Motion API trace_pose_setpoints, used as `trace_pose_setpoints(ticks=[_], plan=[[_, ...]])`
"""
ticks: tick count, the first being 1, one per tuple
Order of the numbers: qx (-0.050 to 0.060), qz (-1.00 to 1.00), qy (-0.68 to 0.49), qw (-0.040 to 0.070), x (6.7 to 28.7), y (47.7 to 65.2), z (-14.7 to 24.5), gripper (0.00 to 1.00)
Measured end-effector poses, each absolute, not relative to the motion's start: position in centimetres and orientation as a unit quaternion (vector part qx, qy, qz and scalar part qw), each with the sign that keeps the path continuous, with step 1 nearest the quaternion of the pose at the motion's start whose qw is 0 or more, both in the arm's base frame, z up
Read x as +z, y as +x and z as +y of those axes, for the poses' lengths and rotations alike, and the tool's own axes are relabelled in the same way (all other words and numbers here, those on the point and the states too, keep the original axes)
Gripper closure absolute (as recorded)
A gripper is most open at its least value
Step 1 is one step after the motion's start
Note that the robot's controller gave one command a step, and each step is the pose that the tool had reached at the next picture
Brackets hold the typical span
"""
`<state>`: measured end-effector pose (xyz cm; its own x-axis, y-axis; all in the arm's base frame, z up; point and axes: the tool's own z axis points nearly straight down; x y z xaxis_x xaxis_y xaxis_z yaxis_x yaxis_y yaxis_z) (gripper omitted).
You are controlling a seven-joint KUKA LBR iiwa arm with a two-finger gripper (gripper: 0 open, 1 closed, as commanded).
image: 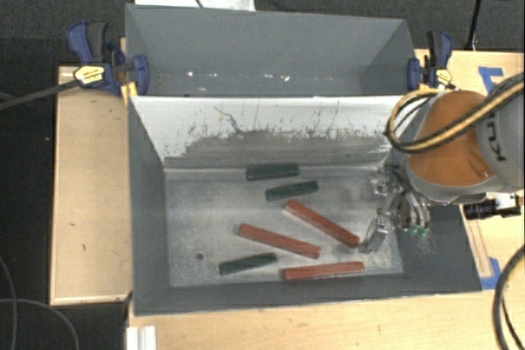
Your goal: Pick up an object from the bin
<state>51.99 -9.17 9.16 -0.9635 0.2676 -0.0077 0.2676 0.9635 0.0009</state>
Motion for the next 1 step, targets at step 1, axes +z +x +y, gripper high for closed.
trace_pose_setpoints(ticks=[1], plan=[[0.0, 0.994, 0.109, -0.002, 7.44, 51.26, -7.89, 0.0]])
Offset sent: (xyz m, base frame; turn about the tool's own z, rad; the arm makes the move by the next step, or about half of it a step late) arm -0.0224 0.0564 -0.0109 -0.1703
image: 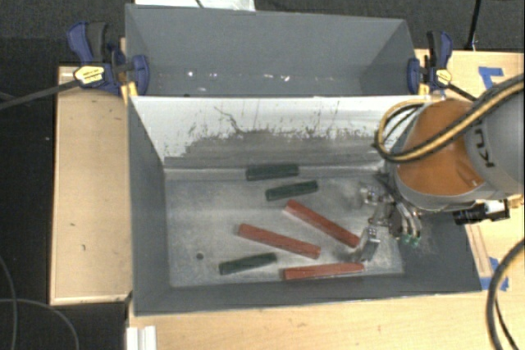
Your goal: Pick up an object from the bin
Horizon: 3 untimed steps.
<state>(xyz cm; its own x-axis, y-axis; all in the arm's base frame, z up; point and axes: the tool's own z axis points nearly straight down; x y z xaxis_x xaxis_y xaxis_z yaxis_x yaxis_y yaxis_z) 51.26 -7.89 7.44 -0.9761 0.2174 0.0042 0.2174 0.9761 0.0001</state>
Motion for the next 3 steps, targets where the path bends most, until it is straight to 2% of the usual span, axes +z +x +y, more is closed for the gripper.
trace_pose_setpoints(ticks=[1, 2, 3], plan=[[0.0, -0.999, -0.05, 0.001, 8.1, 49.8, -3.5, 1.0], [0.0, -0.999, -0.049, 0.001, 8.1, 49.8, -3.5, 1.0], [-0.001, -0.999, -0.047, 0.0, 7.4, 48.5, -5.5, 1.0]])
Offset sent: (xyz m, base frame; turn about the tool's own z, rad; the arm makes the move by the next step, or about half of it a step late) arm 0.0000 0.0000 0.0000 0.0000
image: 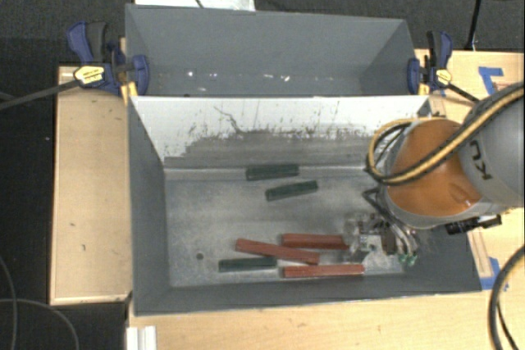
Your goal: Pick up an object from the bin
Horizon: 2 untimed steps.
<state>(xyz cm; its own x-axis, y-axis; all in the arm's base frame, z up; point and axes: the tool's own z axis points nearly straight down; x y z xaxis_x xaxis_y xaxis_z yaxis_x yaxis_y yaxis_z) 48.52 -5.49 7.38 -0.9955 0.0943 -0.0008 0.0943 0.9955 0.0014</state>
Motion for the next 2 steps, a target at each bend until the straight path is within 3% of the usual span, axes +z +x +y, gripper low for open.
trace_pose_setpoints(ticks=[1, 2], plan=[[0.0, 0.999, 0.051, 0.001, 8.5, 48.1, -6.0, 1.0], [0.0, 0.999, 0.04, 0.002, 8.0, 48.1, -10.2, 1.0]])
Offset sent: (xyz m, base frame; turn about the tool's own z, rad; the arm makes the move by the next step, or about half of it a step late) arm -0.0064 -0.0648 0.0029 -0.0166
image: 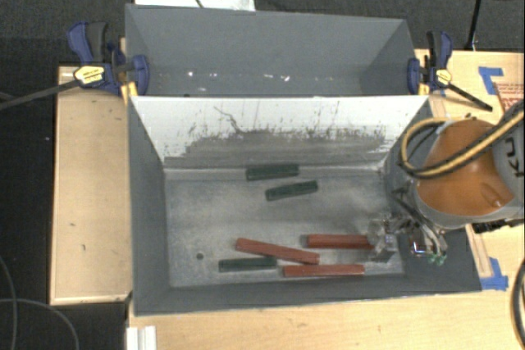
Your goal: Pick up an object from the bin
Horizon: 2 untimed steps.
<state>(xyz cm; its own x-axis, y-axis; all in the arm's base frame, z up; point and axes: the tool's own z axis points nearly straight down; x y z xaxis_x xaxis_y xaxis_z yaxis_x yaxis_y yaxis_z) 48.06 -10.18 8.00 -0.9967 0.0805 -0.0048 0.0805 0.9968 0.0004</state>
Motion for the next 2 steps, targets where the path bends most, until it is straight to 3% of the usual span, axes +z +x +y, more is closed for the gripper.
trace_pose_setpoints(ticks=[1, 2], plan=[[0.0, 0.999, 0.053, 0.0, 10.4, 50.5, -13.1, 1.0], [0.0, 0.999, 0.039, 0.001, 20.4, 50.5, -7.6, 1.0]])
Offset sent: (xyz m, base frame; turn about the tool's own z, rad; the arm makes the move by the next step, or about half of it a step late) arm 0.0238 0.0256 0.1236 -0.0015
